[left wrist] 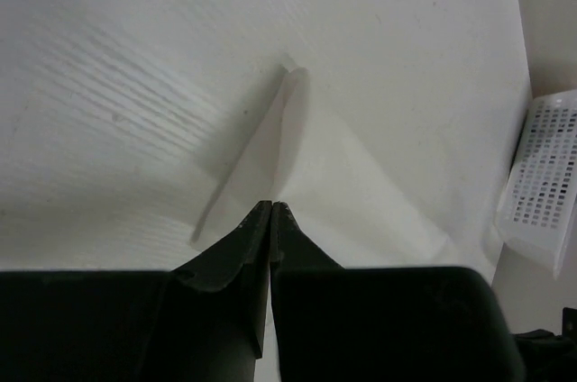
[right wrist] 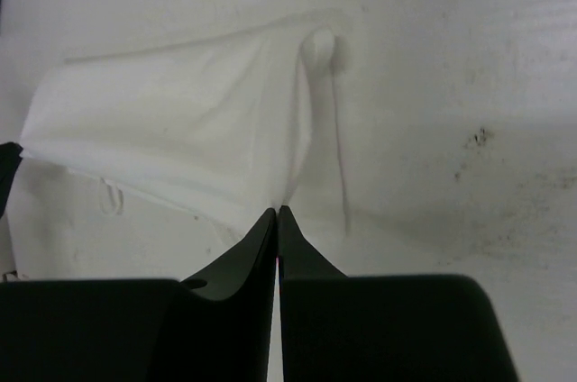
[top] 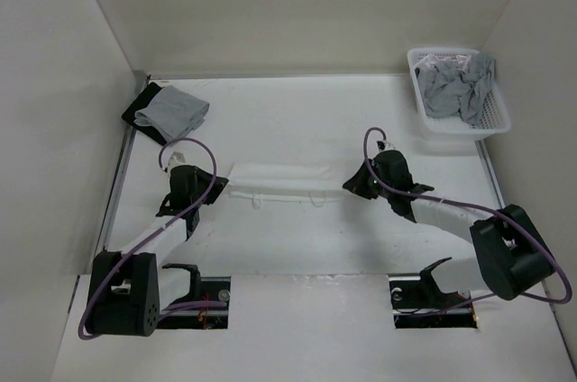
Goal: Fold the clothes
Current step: Fold the tank top
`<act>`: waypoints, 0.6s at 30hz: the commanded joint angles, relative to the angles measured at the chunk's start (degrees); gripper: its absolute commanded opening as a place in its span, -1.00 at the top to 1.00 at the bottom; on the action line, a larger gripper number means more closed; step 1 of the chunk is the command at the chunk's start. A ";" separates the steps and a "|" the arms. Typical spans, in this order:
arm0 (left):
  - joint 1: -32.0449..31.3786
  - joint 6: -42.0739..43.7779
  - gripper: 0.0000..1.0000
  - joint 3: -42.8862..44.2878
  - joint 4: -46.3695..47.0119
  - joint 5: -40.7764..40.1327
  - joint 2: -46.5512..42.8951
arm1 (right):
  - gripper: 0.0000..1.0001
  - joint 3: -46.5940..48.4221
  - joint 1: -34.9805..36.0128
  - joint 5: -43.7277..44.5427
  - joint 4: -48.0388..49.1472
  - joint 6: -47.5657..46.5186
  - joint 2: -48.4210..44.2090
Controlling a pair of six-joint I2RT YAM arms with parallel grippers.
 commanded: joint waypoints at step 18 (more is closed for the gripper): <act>1.98 2.24 0.54 -4.08 -4.34 3.64 -18.91 | 0.42 -5.19 7.86 8.85 -5.19 1.65 -15.80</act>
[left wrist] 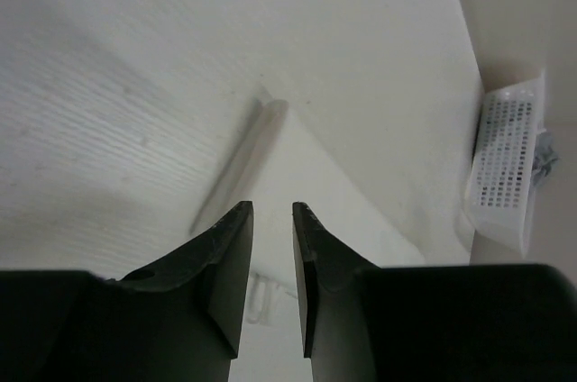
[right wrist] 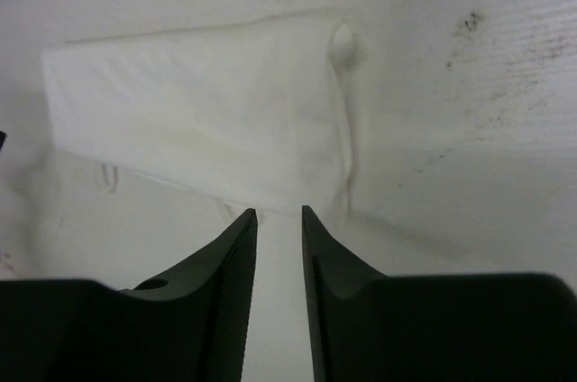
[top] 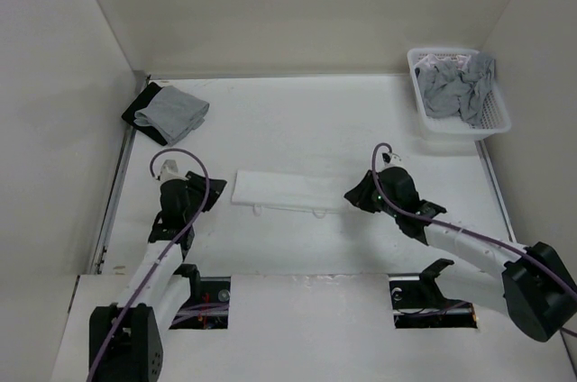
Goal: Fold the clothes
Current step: Fold the tank top
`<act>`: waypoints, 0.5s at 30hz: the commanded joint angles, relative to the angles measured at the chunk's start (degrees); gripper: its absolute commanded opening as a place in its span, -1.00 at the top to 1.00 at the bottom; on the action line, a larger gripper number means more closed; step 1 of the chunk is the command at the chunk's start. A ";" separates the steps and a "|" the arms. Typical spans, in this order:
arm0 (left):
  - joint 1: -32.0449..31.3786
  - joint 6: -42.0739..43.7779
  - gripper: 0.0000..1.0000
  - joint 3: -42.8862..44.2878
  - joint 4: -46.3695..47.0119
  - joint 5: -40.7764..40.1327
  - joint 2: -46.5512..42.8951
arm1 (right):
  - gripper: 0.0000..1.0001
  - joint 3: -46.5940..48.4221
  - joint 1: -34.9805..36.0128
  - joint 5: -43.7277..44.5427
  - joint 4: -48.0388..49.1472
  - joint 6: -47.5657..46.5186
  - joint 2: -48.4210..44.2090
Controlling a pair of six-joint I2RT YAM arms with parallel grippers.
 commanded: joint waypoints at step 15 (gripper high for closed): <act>-28.87 0.55 0.53 9.40 13.38 -11.10 15.56 | -0.01 -1.11 -3.79 -5.57 13.99 4.86 14.70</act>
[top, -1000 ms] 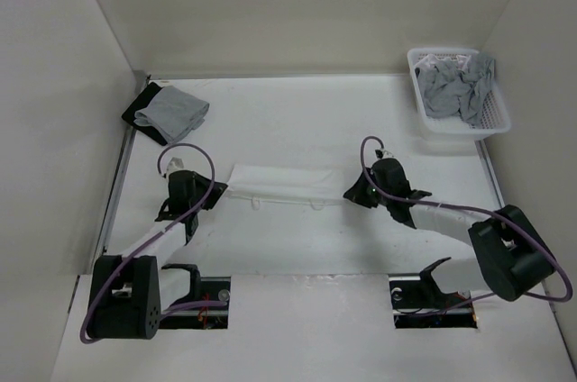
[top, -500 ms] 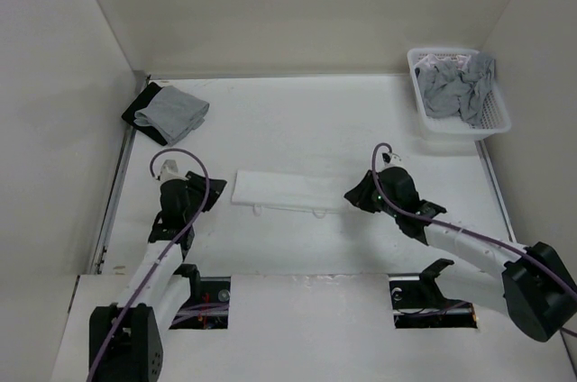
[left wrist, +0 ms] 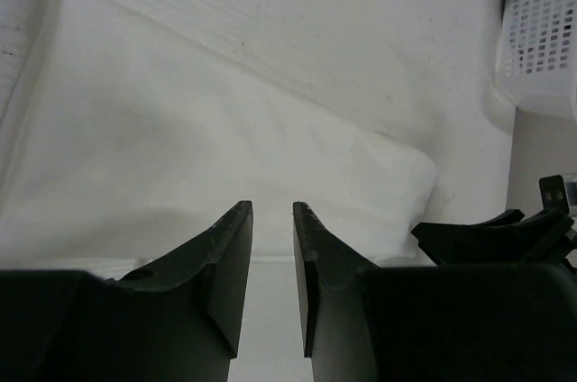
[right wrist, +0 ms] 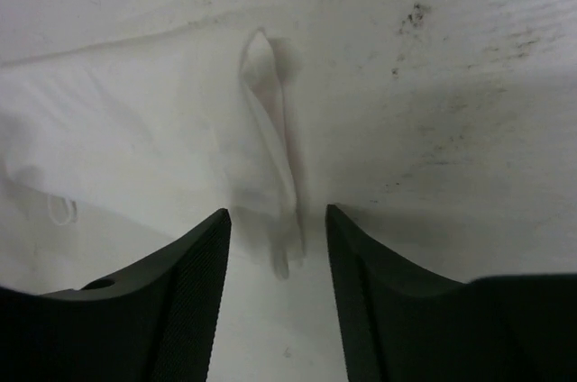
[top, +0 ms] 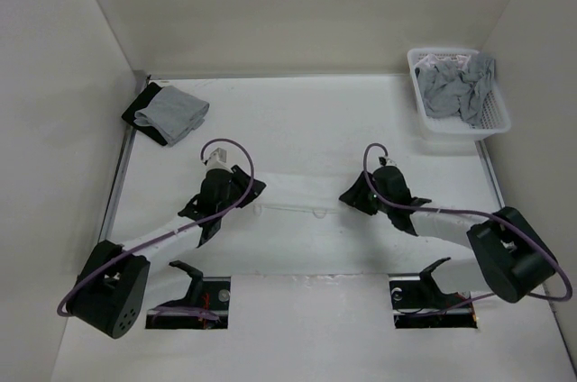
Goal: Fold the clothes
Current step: Fold the tank top
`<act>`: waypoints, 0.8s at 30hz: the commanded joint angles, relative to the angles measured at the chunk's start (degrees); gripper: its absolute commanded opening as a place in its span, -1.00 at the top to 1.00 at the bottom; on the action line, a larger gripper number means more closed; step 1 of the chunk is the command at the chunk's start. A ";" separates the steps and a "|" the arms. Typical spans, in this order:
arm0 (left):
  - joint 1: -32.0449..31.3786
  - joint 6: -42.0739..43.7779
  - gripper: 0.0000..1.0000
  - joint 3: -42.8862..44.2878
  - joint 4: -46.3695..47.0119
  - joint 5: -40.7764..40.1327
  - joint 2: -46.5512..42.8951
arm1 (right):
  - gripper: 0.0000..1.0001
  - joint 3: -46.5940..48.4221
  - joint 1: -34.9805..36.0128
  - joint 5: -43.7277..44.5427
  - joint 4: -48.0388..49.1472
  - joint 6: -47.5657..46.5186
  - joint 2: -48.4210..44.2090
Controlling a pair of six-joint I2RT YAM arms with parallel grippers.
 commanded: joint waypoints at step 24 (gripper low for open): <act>-4.54 -0.54 0.53 1.85 4.06 1.42 -4.63 | 0.91 7.36 0.13 11.44 -19.67 -5.34 -22.23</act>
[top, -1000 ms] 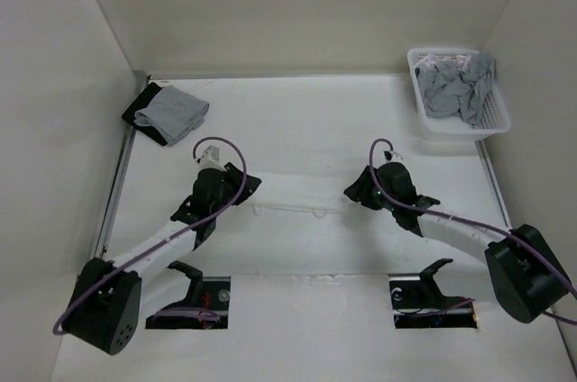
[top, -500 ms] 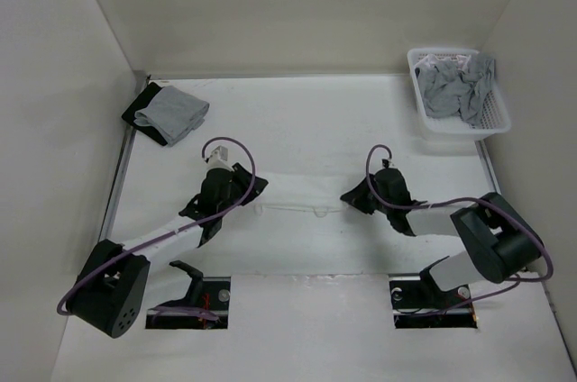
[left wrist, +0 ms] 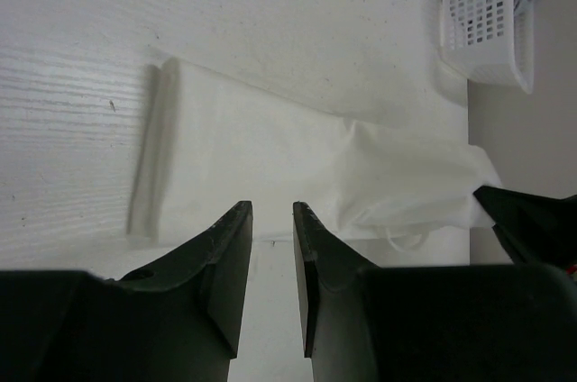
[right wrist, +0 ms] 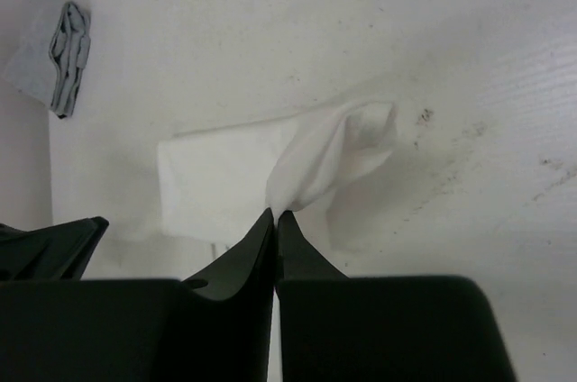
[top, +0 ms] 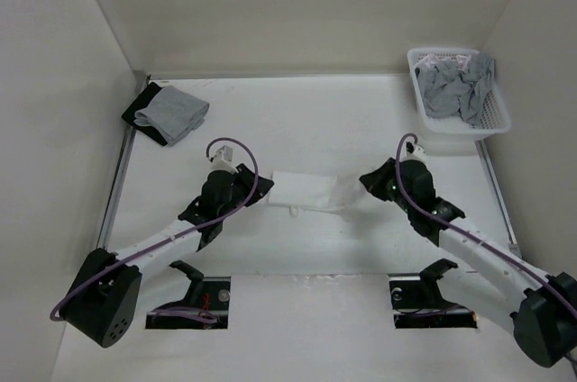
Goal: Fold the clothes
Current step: Fold the tank top
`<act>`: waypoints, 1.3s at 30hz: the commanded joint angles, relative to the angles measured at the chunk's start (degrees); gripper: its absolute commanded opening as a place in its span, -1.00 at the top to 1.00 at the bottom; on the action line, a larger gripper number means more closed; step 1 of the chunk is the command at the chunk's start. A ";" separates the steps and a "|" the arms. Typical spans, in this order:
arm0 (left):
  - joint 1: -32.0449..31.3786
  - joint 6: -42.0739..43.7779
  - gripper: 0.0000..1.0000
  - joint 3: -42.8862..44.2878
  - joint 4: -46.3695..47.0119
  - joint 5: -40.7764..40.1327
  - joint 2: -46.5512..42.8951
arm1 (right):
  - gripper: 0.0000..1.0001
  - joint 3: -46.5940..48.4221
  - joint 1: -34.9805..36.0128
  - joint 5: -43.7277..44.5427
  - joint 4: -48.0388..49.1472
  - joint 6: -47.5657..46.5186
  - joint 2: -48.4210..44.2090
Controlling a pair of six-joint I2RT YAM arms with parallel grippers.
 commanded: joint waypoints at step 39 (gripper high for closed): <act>-5.40 2.09 0.46 3.73 2.77 -1.69 -1.00 | 0.90 9.28 21.03 6.81 6.77 -6.93 14.85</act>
